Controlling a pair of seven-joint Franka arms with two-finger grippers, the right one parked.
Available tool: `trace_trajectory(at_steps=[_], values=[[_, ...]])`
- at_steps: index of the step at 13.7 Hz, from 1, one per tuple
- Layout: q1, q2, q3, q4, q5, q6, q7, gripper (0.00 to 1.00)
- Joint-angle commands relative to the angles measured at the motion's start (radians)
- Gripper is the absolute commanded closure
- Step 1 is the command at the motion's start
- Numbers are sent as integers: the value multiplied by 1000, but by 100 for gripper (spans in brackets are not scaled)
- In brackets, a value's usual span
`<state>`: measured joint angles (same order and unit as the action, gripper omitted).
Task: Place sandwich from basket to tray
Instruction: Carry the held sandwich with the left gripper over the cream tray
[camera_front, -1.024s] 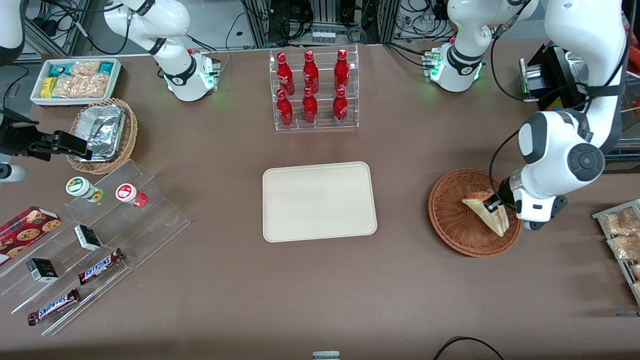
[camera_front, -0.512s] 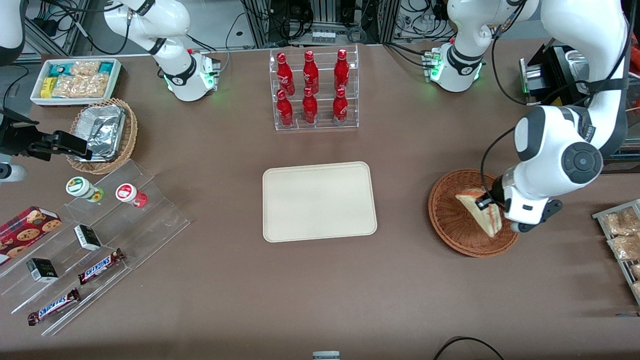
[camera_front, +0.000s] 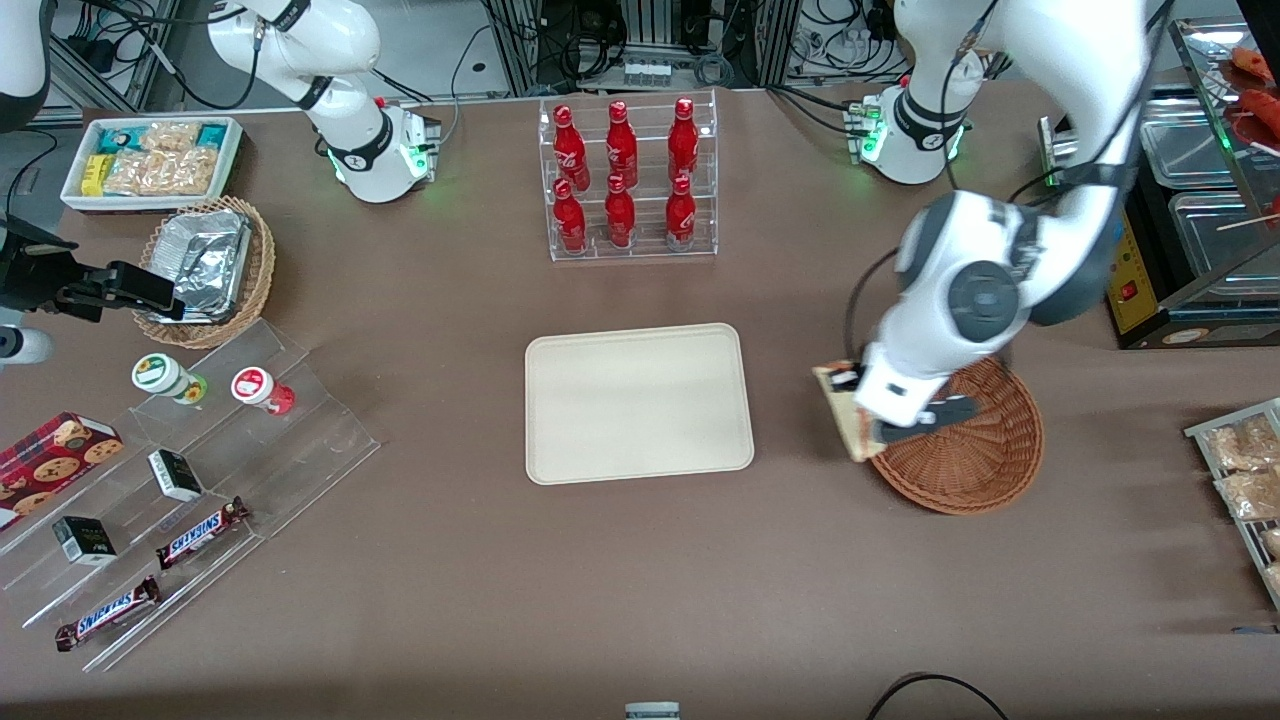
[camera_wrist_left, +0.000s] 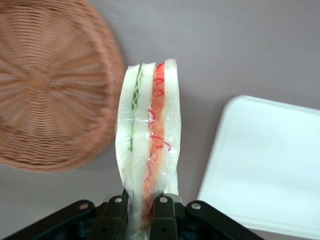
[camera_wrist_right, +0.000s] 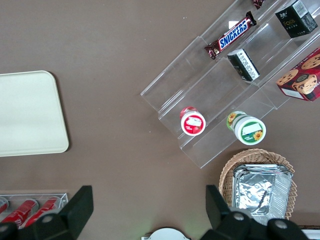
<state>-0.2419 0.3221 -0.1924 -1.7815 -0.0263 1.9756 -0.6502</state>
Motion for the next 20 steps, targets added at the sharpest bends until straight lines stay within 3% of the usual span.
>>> trace_trajectory(at_steps=[1, 9, 11, 20], values=[[-83, 127, 7, 163, 11, -52, -17, 100], [-322, 439, 16, 510, 16, -50, -112, 100], [-358, 481, 17, 554, 63, -58, -167, 100], [-413, 518, 16, 596, 68, -129, -276, 100]])
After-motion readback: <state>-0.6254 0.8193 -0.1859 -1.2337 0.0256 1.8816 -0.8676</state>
